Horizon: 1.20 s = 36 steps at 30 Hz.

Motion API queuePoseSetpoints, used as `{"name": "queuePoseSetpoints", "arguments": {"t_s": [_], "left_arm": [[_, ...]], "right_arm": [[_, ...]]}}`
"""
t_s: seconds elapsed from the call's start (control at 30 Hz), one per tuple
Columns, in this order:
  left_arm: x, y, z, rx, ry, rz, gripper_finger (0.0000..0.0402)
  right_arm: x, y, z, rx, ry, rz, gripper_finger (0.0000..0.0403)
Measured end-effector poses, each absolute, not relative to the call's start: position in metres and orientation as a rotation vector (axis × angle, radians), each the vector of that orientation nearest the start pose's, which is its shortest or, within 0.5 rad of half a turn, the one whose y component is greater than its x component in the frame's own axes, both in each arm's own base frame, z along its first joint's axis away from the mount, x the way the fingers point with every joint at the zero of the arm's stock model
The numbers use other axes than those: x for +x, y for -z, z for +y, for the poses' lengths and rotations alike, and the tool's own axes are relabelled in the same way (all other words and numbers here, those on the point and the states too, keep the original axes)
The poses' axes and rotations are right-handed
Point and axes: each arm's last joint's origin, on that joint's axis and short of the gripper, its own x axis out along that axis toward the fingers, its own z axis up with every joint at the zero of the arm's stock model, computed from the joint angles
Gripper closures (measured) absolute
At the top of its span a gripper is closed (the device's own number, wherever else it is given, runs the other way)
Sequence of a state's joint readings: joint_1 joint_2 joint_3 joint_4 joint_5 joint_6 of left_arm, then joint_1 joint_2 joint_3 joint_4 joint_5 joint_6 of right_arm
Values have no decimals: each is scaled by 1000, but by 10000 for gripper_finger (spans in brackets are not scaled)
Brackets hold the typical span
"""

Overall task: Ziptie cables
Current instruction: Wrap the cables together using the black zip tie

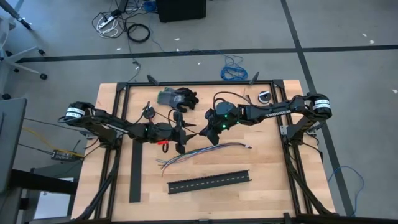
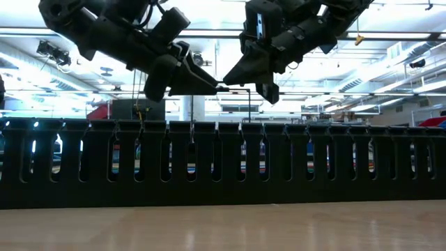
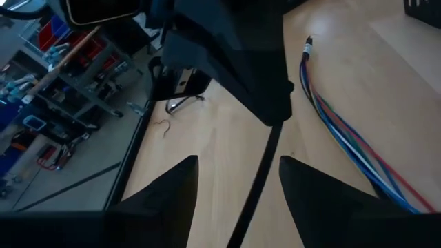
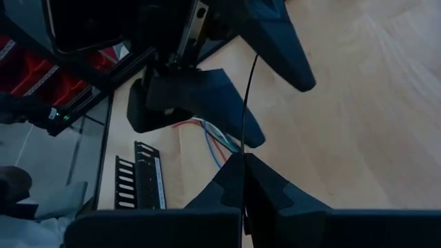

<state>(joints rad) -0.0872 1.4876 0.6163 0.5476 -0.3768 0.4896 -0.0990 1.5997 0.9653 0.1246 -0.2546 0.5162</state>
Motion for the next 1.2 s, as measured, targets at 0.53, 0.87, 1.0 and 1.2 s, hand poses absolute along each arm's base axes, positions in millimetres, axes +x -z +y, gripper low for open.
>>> {"name": "queuePoseSetpoints", "arguments": {"t_s": [0.53, 0.87, 1.0, 1.2], "left_arm": [[291, -188, -21, 558, -190, 377, 226], [291, -188, -20, 559, -205, 379, 288], [291, -188, -20, 559, -206, 378, 301], [291, -188, -20, 558, -206, 375, 320]], "right_arm": [[343, -223, -32, 600, 21, 528, 403], [343, -224, -33, 597, 19, 518, 403], [343, -224, -33, 597, 18, 516, 403], [343, -225, -33, 604, 18, 508, 403]]}}
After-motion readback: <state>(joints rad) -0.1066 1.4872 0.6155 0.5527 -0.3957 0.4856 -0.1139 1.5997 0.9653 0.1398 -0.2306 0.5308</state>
